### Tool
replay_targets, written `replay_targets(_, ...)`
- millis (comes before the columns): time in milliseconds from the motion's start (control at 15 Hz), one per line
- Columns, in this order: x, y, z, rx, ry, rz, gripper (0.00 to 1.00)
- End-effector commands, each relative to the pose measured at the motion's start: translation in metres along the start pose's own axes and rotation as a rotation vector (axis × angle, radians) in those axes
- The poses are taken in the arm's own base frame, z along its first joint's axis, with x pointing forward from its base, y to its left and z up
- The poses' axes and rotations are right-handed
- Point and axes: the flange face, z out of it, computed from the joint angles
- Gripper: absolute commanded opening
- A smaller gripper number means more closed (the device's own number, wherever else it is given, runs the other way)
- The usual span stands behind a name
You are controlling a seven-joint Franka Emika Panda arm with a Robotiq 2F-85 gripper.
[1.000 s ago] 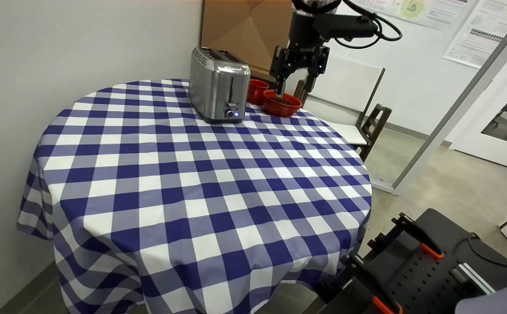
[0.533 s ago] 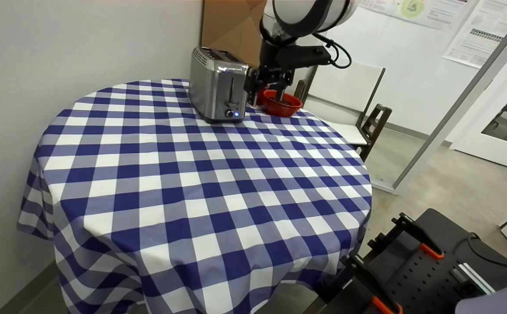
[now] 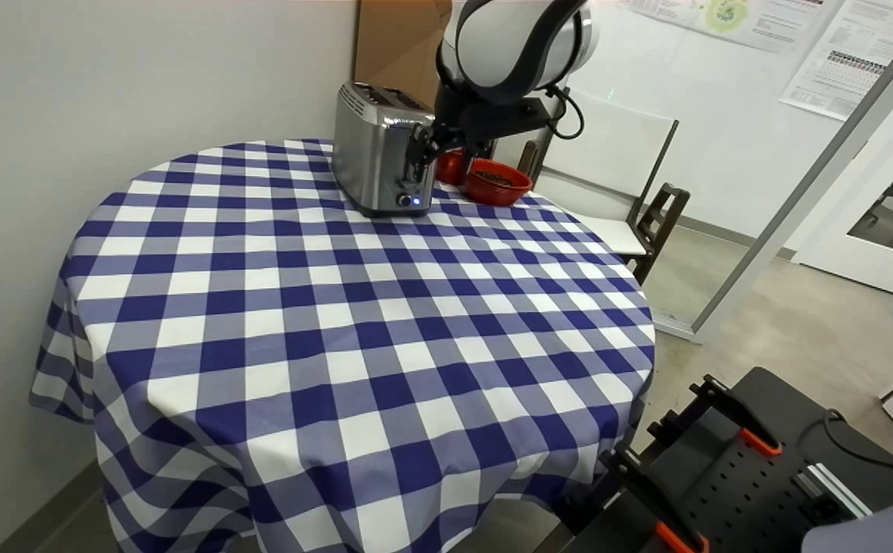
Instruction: Turn off the toaster
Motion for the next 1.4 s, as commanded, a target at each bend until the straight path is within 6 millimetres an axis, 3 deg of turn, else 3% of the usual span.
replay_targets(0, 0.004, 0.011, 0.001, -0.024, 0.053, 0.003, 1.00)
replay_targets(267, 0.000, 0.023, 0.015, -0.025, 0.060, 0.011, 1.00)
replay_targets(733, -0.012, 0.036, 0.060, -0.014, 0.052, 0.047, 1.00)
replay_targets(1333, -0.014, 0.037, 0.079, -0.012, 0.116, 0.067, 1.00)
